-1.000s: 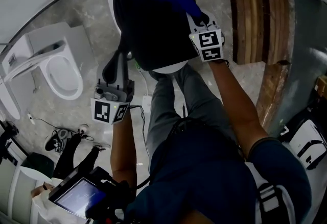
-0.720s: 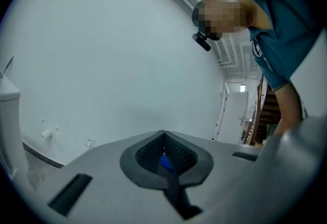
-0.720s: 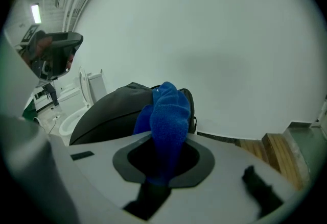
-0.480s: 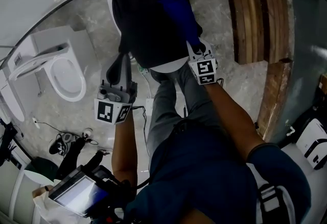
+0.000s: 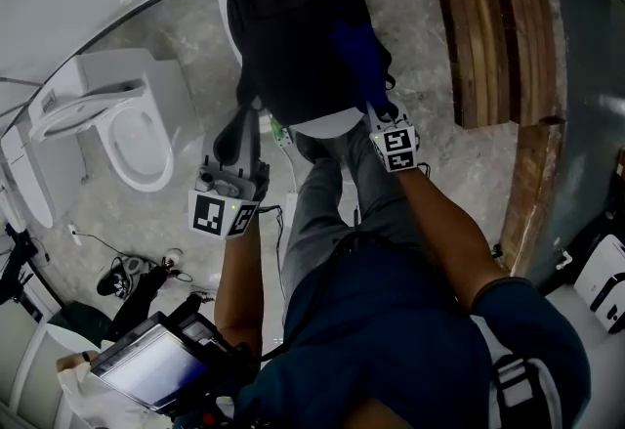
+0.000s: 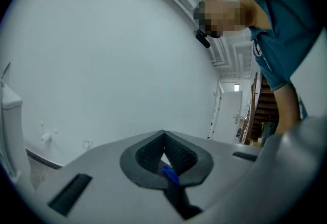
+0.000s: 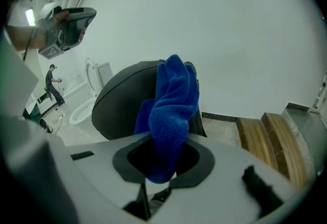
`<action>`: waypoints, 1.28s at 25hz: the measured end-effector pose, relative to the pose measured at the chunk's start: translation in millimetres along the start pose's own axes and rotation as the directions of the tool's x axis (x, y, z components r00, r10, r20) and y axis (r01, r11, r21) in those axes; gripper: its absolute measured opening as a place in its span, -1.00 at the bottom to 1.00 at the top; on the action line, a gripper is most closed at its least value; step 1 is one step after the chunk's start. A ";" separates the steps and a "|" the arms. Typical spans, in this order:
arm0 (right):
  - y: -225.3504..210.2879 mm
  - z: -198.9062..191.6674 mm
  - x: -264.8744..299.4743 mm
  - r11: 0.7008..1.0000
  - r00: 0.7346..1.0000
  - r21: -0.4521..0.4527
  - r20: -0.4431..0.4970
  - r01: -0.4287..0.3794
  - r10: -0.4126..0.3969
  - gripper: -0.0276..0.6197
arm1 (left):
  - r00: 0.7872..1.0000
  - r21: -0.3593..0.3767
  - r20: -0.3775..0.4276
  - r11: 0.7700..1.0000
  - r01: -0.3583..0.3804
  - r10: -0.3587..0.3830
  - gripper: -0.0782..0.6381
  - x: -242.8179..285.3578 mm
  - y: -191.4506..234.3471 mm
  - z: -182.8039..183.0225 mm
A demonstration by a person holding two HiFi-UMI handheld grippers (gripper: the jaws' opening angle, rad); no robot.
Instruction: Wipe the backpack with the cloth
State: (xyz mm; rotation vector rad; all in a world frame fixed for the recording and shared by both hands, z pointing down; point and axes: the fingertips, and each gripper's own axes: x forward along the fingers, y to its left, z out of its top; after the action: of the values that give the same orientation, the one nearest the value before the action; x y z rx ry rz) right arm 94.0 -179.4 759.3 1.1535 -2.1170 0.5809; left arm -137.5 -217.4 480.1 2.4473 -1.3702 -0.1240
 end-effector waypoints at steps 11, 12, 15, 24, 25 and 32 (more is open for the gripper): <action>4.4 109.8 -74.6 0.999 0.955 -0.024 0.295 0.023 -0.015 -0.73 | 0.999 0.052 0.042 0.998 0.028 -0.030 -0.78 -32.9 -33.1 38.0; 7.1 125.2 -89.1 0.999 0.944 -0.026 0.329 0.025 -0.015 -0.73 | 0.998 0.060 0.046 0.998 0.031 -0.034 -0.78 -36.8 -37.4 44.1; 16.3 173.4 -134.6 0.999 0.902 -0.032 0.431 0.030 -0.013 -0.73 | 0.998 0.071 0.053 0.997 0.037 -0.041 -0.78 -47.2 -47.5 63.2; 47.4 323.3 -315.7 0.988 0.709 -0.147 0.702 0.057 0.063 -0.73 | 0.990 0.152 0.139 0.988 0.016 -0.037 -0.78 -93.8 -105.2 159.5; 51.5 335.1 -332.5 0.986 0.691 -0.152 0.719 0.060 0.069 -0.73 | 0.988 0.153 0.147 0.988 0.018 -0.041 -0.78 -98.7 -109.8 167.1; 95.1 353.2 -425.0 0.981 0.631 -0.183 0.769 0.064 0.102 -0.73 | 0.971 0.159 0.223 0.986 0.049 -0.084 -0.78 -154.5 -154.9 205.6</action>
State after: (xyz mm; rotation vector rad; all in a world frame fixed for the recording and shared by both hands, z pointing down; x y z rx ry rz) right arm 67.1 -117.1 202.7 1.4276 -2.8237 -0.2046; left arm -142.2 -62.8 222.8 2.6764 -1.4384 -0.3403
